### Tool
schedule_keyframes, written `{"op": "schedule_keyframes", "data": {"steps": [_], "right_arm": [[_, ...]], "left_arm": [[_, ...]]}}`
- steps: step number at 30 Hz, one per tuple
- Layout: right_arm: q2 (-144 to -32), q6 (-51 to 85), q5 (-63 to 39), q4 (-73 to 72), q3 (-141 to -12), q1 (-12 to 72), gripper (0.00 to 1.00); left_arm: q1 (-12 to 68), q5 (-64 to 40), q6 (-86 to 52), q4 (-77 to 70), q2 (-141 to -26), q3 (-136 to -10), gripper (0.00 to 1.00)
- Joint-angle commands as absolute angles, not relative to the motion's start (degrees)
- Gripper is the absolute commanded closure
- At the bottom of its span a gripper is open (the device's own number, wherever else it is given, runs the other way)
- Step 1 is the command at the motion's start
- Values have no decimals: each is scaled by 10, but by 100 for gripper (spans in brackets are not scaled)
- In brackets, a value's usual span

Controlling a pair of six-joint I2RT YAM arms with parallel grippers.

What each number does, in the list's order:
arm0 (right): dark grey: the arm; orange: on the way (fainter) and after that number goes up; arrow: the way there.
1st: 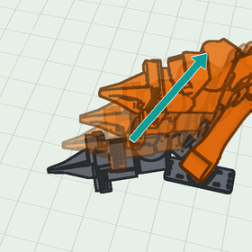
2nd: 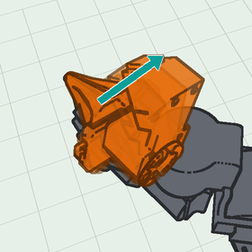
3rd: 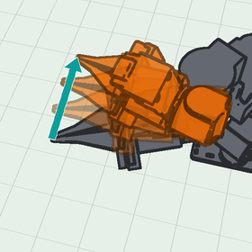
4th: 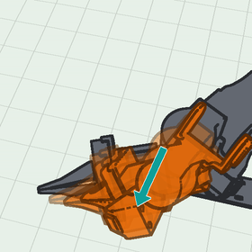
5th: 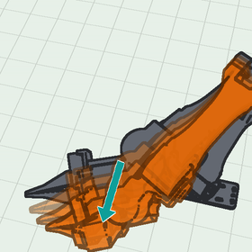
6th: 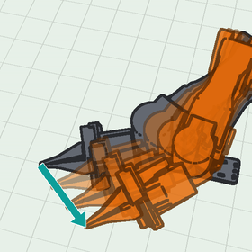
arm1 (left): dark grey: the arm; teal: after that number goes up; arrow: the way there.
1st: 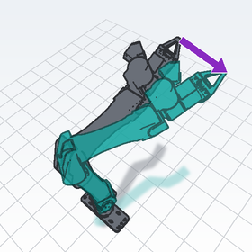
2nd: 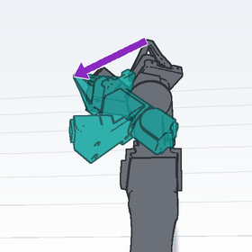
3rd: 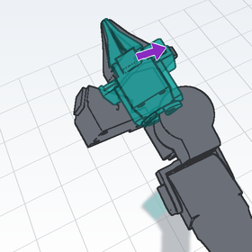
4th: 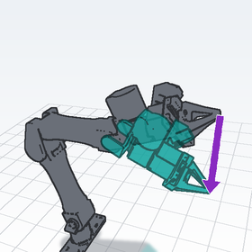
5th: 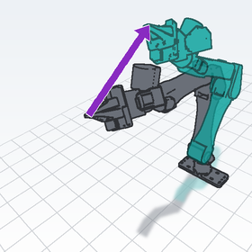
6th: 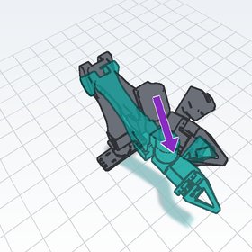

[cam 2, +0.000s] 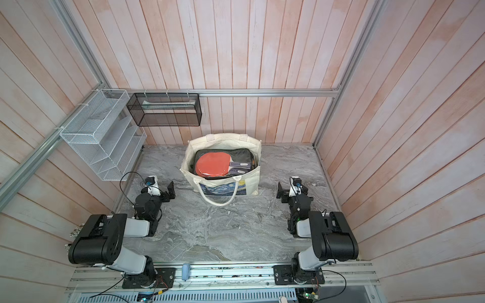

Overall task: Remove the ping pong set from the canvas bag
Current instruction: Pick up the canvas bag from the center of the board.

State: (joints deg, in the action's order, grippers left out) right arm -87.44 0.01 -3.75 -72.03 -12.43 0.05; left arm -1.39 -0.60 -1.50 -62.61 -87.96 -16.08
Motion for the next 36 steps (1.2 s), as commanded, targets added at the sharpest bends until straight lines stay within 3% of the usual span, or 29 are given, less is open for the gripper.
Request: {"op": "schedule_keyframes", "data": {"steps": [1,36], "right_arm": [[-881,2,-39,-729,-132,-2,1],[-879,1,-38,-732,-130,-2,1]], "left_arm": [[-14,-1,-13,-635,-887,-168,0],[-14,10,-16,-647,-883,-164,0]]}}
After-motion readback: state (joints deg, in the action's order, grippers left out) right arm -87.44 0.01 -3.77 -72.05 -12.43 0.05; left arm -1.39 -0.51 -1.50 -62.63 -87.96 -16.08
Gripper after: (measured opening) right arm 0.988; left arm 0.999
